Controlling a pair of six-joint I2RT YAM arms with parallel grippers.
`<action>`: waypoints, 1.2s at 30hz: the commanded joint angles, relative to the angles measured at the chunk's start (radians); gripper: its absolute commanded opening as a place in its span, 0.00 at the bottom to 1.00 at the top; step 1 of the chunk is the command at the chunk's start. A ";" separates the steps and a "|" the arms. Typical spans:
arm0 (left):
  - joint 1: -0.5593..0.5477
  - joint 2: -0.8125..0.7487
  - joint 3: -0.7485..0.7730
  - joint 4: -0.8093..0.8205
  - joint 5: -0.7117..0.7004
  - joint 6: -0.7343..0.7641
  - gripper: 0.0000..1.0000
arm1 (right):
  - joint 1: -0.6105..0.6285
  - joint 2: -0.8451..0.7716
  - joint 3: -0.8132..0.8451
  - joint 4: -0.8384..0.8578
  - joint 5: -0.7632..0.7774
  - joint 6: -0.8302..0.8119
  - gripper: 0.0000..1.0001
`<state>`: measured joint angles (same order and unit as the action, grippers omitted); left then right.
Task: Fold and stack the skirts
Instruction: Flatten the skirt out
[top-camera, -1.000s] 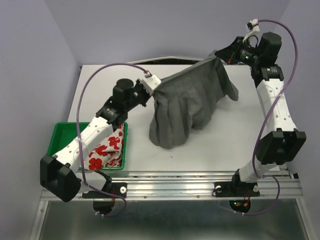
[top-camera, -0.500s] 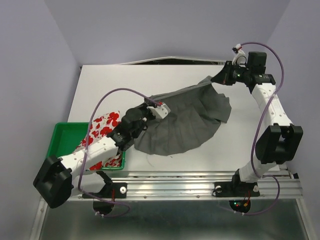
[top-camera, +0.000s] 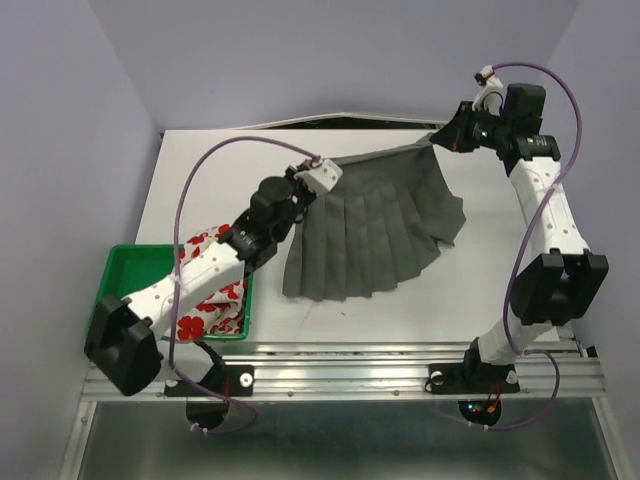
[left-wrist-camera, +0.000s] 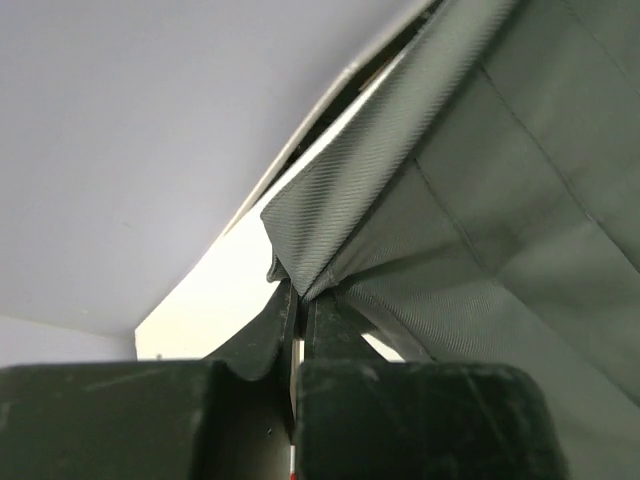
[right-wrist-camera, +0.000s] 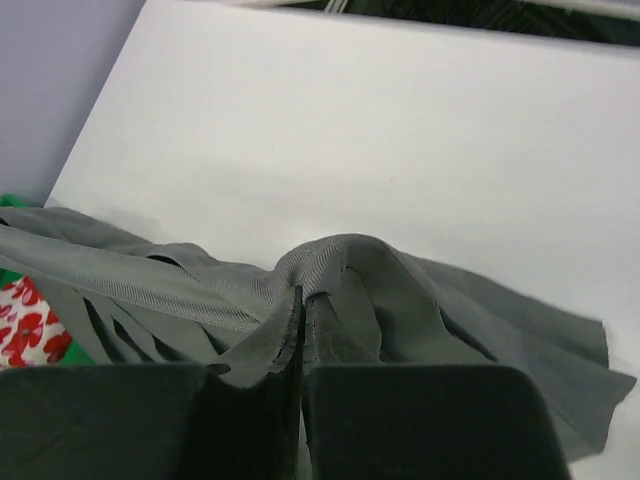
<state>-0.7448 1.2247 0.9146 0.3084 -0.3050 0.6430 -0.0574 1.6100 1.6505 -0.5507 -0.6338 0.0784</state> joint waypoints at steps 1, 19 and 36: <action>0.161 0.154 0.247 -0.049 -0.120 -0.141 0.00 | -0.059 0.160 0.150 0.224 0.195 0.055 0.01; 0.377 0.664 1.048 0.115 -0.169 -0.023 0.00 | -0.059 0.495 0.663 0.652 0.195 0.274 0.01; 0.085 0.184 -0.247 0.313 0.076 0.119 0.72 | -0.059 0.130 -0.454 0.327 -0.082 -0.233 0.01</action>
<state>-0.5972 1.6382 0.7490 0.5575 -0.2138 0.7280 -0.0727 1.8557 1.2457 -0.0769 -0.7307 0.0544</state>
